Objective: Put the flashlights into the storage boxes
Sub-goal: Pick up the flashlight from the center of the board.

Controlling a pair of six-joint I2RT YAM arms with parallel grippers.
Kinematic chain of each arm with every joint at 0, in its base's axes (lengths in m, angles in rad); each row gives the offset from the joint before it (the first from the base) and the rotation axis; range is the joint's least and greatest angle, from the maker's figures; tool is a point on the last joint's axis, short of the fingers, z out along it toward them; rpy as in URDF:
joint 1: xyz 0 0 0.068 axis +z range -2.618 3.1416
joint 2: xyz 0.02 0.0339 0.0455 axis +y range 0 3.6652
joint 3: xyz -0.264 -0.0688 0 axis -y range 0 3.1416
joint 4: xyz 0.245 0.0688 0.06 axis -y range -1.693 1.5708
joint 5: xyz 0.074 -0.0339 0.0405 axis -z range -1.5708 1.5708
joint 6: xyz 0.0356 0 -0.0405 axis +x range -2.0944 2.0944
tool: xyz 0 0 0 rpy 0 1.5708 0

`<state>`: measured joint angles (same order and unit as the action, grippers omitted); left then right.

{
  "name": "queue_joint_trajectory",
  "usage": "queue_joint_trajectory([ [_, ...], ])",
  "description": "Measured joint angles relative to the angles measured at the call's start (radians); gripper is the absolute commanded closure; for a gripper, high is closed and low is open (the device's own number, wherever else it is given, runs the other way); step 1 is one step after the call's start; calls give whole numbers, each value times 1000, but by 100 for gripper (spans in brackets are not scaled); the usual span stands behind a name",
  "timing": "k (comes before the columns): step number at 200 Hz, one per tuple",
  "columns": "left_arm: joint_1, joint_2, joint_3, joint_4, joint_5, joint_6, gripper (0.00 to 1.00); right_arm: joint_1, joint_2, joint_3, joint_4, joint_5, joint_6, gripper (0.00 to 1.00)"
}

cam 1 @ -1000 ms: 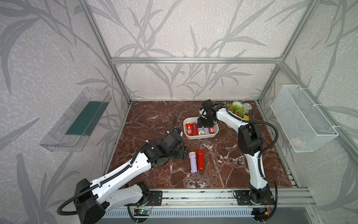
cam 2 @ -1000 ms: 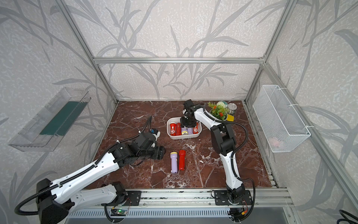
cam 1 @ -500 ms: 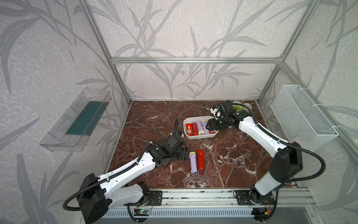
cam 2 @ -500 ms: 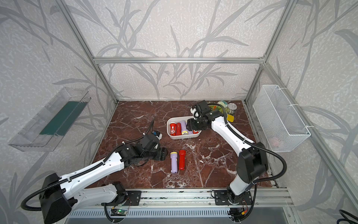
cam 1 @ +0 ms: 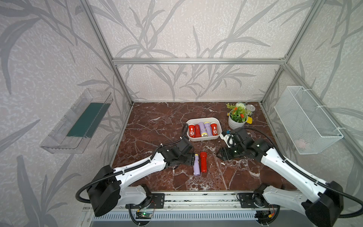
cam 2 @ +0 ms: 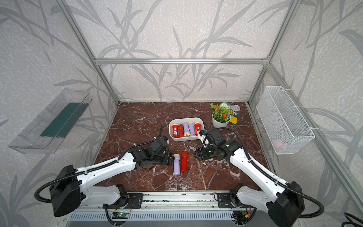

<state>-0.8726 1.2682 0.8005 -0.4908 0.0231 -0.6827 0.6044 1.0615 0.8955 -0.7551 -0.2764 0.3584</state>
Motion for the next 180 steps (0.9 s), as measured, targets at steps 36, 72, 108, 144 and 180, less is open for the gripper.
queue_joint_trajectory([
  [36, -34, 14, 3, 5, -7, -17, 23, 4, -180, -74, -44, 14, 20, 29],
  [72, -67, 54, 16, 6, -26, -30, 23, 5, -272, -103, -94, 3, 41, 13],
  [108, -90, 89, 16, 6, -40, -47, 23, 10, -321, -103, -121, -5, 50, 1],
  [144, -116, 110, 16, 6, -57, -63, 23, 13, -328, -102, -152, -16, 55, 1],
  [180, -127, 131, 16, 7, -72, -80, 23, 21, -338, -99, -171, -21, 56, 1],
])
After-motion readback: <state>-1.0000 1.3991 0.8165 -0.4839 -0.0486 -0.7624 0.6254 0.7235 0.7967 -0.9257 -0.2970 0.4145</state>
